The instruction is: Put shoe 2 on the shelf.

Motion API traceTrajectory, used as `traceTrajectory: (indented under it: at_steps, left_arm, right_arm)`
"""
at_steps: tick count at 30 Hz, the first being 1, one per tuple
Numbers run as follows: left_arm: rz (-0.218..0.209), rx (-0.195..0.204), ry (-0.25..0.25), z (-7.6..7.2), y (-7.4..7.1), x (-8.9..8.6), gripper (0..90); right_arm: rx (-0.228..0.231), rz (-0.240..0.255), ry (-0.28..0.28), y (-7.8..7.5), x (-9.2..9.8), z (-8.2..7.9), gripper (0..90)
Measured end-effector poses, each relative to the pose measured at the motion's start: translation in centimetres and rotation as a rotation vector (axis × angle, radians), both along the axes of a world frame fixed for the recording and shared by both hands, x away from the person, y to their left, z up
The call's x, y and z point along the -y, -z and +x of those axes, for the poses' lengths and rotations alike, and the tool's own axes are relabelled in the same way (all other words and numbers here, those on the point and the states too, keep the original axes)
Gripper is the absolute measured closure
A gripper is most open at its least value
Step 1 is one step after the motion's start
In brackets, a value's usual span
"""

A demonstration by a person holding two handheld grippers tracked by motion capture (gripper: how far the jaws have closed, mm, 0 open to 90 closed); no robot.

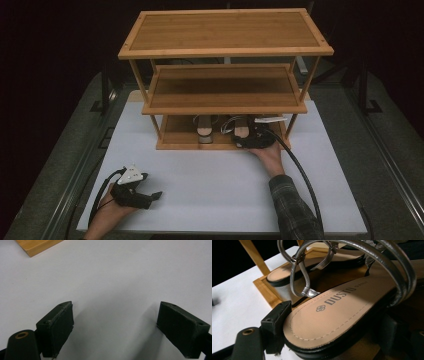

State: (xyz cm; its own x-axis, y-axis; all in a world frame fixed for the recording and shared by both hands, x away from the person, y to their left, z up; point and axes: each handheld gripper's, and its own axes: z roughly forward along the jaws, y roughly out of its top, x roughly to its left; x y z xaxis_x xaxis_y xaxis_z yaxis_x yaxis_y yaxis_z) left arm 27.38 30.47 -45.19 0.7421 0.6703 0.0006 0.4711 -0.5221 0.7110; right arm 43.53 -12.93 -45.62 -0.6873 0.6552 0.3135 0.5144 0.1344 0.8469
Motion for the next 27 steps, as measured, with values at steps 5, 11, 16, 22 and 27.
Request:
traceTrajectory:
  at_steps: [5, 11, 16, 22, 27]
  left_arm:
    - [-0.001, 0.000, 0.000, 0.0, 0.0, 0.0, 12.9]
    - [0.001, 0.000, 0.000, 0.0, 0.0, 0.0, 12.9]
    - [0.000, 0.001, 0.000, 0.0, 0.0, 0.0, 12.9]
    - [0.000, 0.001, 0.000, 0.0, 0.0, 0.0, 12.9]
    - [0.000, 0.003, 0.000, 0.0, 0.0, 0.0, 12.9]
  right_arm:
    - [0.059, 0.001, 0.023, 0.2, -0.4, 1.4, 22.8]
    - [0.053, -0.072, 0.009, 0.1, -1.1, 1.2, 21.6]
    - [0.045, -0.156, 0.025, 0.2, -1.3, 1.2, 18.6]
    - [-0.011, -0.193, 0.079, -0.4, -0.7, 0.1, 17.3]
    - [0.053, -0.197, 0.070, -0.8, 0.5, -1.1, 25.3]
